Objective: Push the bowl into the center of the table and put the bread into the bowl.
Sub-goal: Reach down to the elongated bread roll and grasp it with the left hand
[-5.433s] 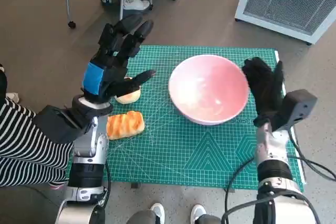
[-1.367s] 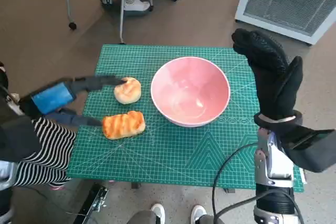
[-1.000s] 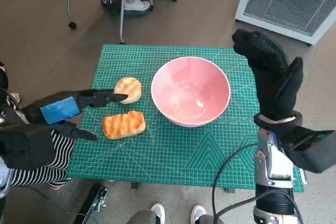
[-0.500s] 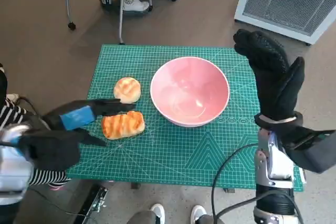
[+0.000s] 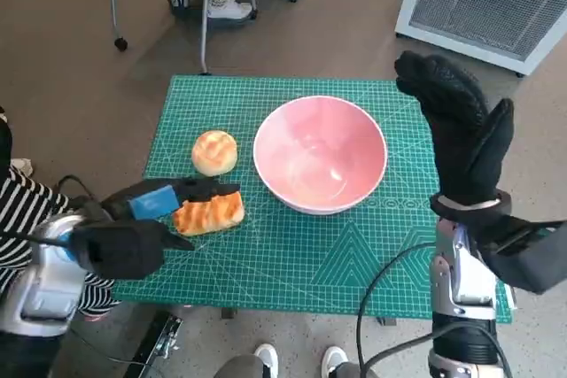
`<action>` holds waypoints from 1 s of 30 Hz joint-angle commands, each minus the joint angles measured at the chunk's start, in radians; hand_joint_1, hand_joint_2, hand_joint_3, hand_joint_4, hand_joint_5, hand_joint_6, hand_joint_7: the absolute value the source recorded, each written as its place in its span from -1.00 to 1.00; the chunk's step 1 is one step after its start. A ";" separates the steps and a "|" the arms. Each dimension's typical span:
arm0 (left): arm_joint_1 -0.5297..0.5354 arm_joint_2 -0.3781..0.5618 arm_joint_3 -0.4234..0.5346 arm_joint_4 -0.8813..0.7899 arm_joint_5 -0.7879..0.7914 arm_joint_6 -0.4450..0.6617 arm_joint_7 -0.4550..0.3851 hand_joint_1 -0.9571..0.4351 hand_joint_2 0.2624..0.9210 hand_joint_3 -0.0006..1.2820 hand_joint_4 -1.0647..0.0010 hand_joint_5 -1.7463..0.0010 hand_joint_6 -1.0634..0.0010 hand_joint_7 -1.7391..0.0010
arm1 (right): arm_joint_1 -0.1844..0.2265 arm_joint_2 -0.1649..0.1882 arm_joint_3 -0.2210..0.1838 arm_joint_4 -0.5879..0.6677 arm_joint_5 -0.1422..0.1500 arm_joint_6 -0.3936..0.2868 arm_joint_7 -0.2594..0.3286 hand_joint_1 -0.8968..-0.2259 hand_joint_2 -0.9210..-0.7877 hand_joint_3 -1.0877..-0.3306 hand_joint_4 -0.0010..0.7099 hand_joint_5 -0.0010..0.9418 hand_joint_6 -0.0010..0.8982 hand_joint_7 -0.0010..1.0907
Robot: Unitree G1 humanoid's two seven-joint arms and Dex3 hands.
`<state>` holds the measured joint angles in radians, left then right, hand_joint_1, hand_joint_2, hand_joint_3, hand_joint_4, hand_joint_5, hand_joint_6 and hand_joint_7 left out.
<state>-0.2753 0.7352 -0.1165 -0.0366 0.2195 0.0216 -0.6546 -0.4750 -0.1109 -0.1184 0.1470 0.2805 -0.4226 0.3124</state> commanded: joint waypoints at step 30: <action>-0.046 -0.051 -0.119 0.241 0.250 -0.110 0.221 0.39 0.96 -0.85 -0.26 -0.14 0.03 -0.30 | 0.046 -0.003 0.001 -0.008 -0.012 0.013 0.000 -0.40 -1.00 0.06 -0.43 -1.00 -0.59 -0.39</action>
<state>-0.3228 0.6902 -0.2219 0.1720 0.4434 -0.0663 -0.4531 -0.4502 -0.1135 -0.1167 0.1292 0.2718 -0.4205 0.3117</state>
